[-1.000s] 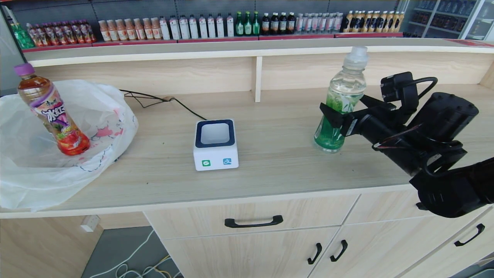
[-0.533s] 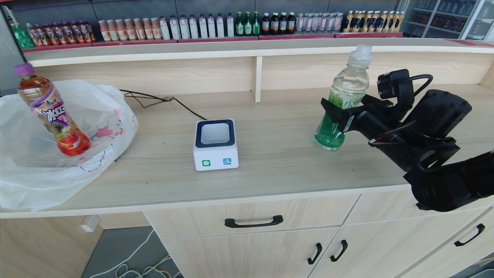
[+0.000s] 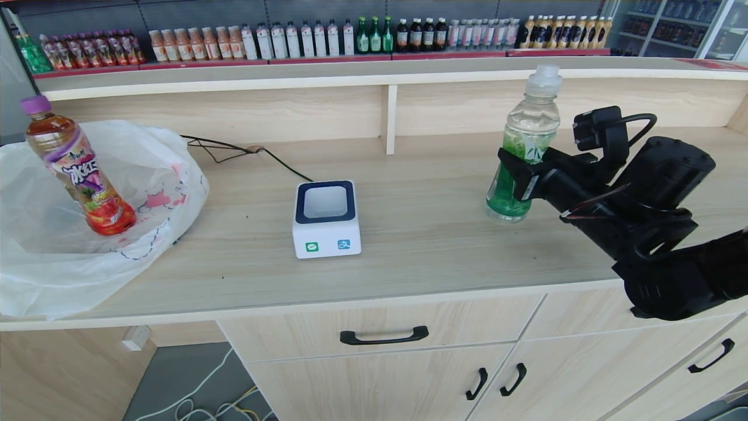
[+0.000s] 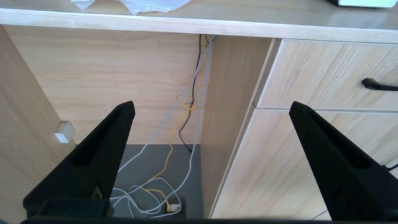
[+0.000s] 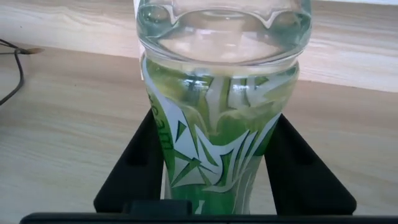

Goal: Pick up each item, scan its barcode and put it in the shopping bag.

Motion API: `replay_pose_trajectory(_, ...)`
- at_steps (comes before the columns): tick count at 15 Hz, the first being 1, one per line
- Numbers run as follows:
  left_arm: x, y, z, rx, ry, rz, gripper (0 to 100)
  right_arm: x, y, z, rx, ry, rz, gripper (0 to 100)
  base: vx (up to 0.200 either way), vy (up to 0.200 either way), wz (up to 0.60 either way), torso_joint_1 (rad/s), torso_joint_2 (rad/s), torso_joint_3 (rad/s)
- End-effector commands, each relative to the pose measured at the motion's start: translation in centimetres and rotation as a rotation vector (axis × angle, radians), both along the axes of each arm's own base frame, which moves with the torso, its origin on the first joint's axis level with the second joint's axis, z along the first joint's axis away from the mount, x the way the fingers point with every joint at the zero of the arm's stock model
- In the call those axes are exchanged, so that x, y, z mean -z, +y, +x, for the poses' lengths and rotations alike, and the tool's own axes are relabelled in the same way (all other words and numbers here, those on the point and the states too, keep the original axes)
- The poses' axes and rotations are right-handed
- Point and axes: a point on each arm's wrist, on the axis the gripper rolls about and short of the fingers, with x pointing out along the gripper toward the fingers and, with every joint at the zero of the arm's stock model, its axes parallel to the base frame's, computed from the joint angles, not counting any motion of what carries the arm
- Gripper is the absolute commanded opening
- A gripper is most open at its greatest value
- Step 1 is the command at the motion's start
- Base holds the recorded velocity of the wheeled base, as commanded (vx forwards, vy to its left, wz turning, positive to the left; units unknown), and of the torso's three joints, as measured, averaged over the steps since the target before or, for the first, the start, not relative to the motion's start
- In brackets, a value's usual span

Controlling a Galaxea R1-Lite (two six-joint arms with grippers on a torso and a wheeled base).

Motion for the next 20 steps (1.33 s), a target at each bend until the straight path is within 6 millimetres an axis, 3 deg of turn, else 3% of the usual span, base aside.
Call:
replay_pose_trajectory(1,0.0,0.0,0.0,0.0,0.0,-0.001,100,-0.3,0.0,-0.2,-0.001,-0.011,0.002,0,0.0,0.0,0.0,0.0,0.0,0.0)
replay_pose_trajectory(13,0.0,0.0,0.0,0.0,0.002,-0.001,100,-2.3,-0.2,-2.0,-0.024,-0.064,0.014,0,0.0,0.0,0.0,0.0,0.0,0.0)
replay_pose_trajectory(15,0.0,0.0,0.0,0.0,0.0,-0.001,100,-3.1,-0.4,-3.2,-0.038,-0.085,0.018,0,0.0,0.0,0.0,0.0,0.0,0.0)
replay_pose_trajectory(18,0.0,0.0,0.0,0.0,0.0,-0.001,100,-4.7,0.1,-6.9,-0.103,-0.128,0.034,0,0.0,0.0,0.0,0.0,0.0,0.0)
replay_pose_trajectory(20,0.0,0.0,0.0,0.0,0.0,-0.001,100,-4.7,0.2,-8.5,-0.126,-0.122,0.047,0,0.0,0.0,0.0,0.0,0.0,0.0)
